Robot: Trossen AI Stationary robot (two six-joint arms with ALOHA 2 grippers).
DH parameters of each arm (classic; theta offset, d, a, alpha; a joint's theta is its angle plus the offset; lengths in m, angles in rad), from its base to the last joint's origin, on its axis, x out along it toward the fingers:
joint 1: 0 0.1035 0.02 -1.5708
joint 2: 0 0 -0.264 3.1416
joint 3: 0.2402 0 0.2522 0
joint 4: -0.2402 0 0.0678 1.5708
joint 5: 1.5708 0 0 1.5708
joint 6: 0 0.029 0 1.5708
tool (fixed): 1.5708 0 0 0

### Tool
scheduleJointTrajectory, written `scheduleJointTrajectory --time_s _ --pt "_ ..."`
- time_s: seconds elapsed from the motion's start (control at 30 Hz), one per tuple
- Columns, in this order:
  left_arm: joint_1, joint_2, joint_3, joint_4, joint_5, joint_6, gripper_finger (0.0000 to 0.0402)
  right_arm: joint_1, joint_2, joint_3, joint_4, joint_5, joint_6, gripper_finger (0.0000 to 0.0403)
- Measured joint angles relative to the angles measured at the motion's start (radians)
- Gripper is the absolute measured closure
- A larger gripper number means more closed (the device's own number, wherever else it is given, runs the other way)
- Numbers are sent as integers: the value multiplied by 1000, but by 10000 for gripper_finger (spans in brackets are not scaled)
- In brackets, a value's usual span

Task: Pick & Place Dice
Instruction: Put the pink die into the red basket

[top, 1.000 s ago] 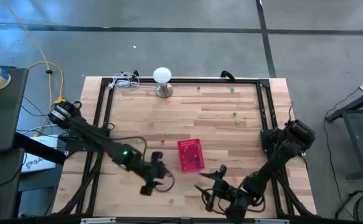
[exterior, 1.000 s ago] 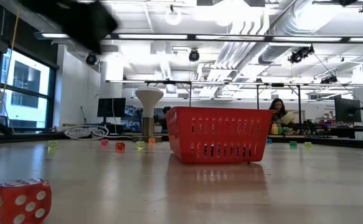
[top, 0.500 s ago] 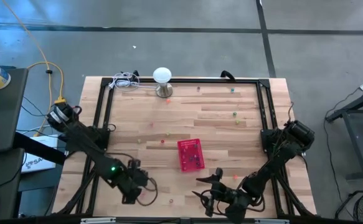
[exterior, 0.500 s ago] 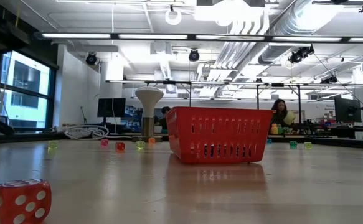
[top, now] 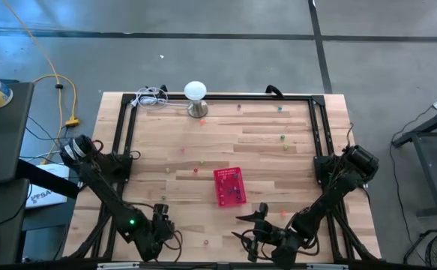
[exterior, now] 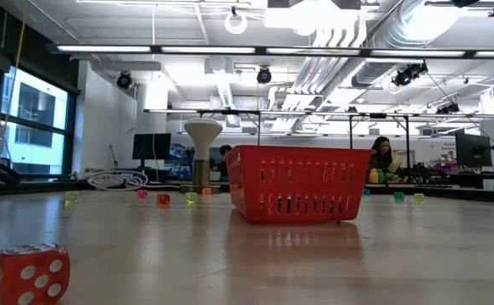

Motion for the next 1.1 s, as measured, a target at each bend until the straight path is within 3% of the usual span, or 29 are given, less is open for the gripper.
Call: scheduleJointTrajectory --time_s 0.3,0.73,1.1 --pt "23 88 0 1 -13 -67 188 0 0 0 -1 2 -2 172" --pt "23 102 2 30 -17 -60 189 0 0 0 -6 0 -2 172" --pt "23 104 1 57 -9 -57 242 0 0 0 -6 0 -2 172"
